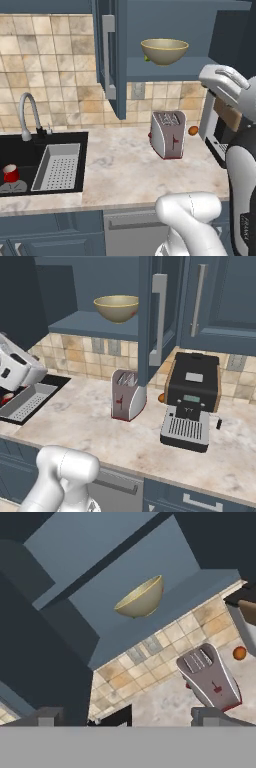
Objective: Pick the mug and place it in the sink. Pick the bowl and place it in the open cabinet and then close the cabinet.
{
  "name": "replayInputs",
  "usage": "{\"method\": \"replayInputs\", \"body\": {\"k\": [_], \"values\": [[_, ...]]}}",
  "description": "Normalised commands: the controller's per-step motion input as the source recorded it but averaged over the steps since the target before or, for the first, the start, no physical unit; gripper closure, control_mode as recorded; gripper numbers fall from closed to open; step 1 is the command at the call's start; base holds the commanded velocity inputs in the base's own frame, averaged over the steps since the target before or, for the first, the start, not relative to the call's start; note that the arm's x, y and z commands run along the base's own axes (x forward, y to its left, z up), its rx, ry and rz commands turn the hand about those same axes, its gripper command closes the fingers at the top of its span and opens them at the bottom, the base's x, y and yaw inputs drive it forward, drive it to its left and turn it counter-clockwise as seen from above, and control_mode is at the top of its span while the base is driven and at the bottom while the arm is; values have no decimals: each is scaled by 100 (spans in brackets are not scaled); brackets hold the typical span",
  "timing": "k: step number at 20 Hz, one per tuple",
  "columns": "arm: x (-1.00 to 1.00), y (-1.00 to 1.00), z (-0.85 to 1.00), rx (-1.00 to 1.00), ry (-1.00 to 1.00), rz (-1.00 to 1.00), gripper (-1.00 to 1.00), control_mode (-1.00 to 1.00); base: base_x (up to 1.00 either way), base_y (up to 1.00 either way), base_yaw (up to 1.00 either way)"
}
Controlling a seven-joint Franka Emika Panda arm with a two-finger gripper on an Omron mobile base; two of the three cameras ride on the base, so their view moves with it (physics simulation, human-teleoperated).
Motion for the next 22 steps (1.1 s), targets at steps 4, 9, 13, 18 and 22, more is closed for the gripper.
{"method": "replayInputs", "body": {"k": [4,9,13,18,22], "values": [[-26,27,20,-12,-2,0,-100,-100,0,0,0],[-21,49,-4,-14,-15,0,-100,-100,0,0,0],[-19,47,-15,-13,-22,0,-100,-100,0,0,0],[-14,39,-15,-11,-24,0,-100,-100,0,0,0],[-1,36,-6,-9,-14,0,-100,-100,0,0,0]]}}
